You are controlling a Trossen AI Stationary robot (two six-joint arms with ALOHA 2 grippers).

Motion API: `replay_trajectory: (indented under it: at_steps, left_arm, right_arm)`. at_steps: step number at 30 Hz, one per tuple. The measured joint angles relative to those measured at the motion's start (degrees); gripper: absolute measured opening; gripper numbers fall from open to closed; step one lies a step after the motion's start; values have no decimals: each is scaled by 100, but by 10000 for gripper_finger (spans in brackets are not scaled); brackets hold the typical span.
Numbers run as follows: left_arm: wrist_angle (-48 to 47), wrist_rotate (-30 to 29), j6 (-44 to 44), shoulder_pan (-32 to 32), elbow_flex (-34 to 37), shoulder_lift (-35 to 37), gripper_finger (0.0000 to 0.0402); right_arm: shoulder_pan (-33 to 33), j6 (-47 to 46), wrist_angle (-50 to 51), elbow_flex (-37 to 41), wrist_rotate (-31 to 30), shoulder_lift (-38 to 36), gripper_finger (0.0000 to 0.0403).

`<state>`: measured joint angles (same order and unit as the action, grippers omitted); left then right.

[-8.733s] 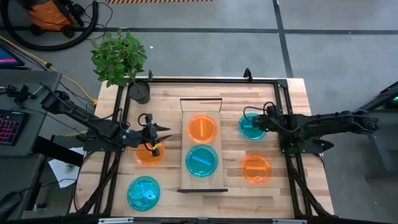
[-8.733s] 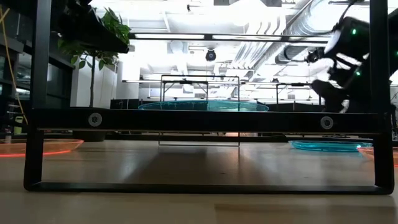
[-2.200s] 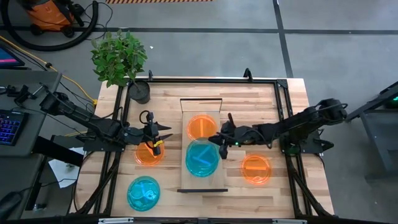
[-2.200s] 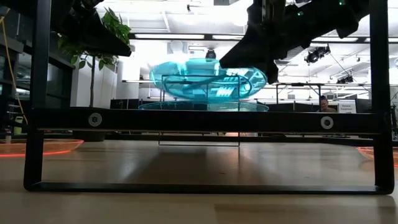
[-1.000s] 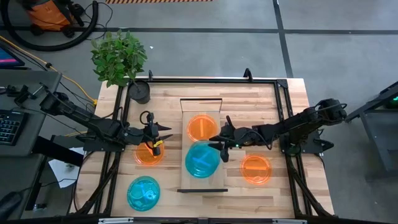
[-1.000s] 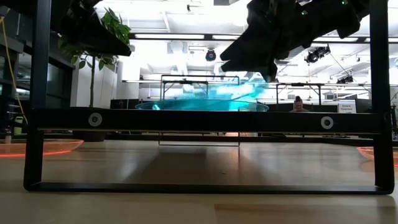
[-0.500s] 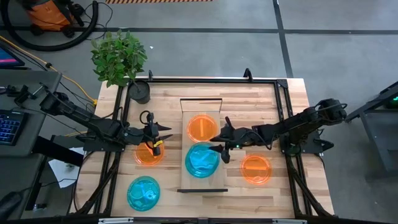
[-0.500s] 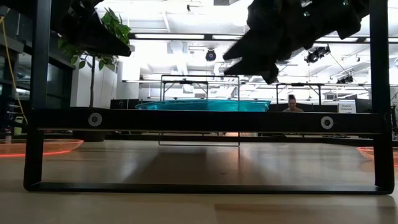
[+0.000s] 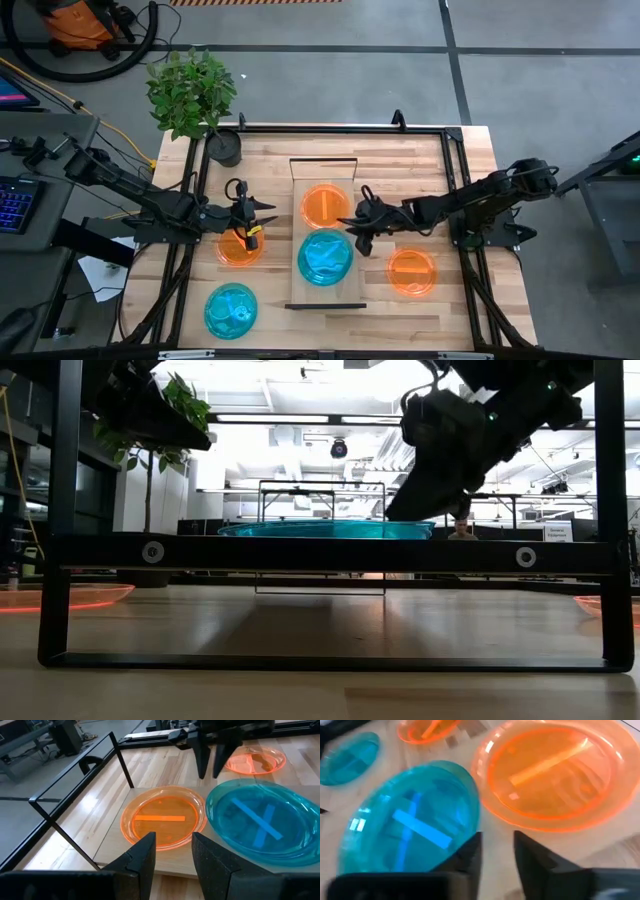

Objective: Place and stack plates onto a shelf
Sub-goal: Stack the right blue plate on top of the other blue plate on the shelf

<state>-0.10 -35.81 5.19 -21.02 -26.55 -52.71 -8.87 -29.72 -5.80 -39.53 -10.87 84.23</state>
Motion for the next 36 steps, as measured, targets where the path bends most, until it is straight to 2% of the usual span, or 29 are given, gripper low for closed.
replay_trajectory:
  at_steps: [3, 4, 13, 24, 36]
  left_arm:
    - [19, 0, -82, -2, 0, 0, 117]
    - [27, 0, -81, 0, 0, 0, 117]
    - [44, 0, -52, 0, 0, 0, 117]
    - [142, 0, -83, 0, 0, 0, 117]
    - [166, 0, -91, 0, 0, 0, 117]
  right_arm:
    - [45, 27, 44, 0, 2, 2, 21]
    - [62, 76, 46, 0, 7, 2, 11]
    - [-67, 232, 70, 0, 500, 95, 5]
    - [-78, 133, 88, 0, 512, 129, 0]
    - [-100, 300, -12, 0, 889, 129, 0]
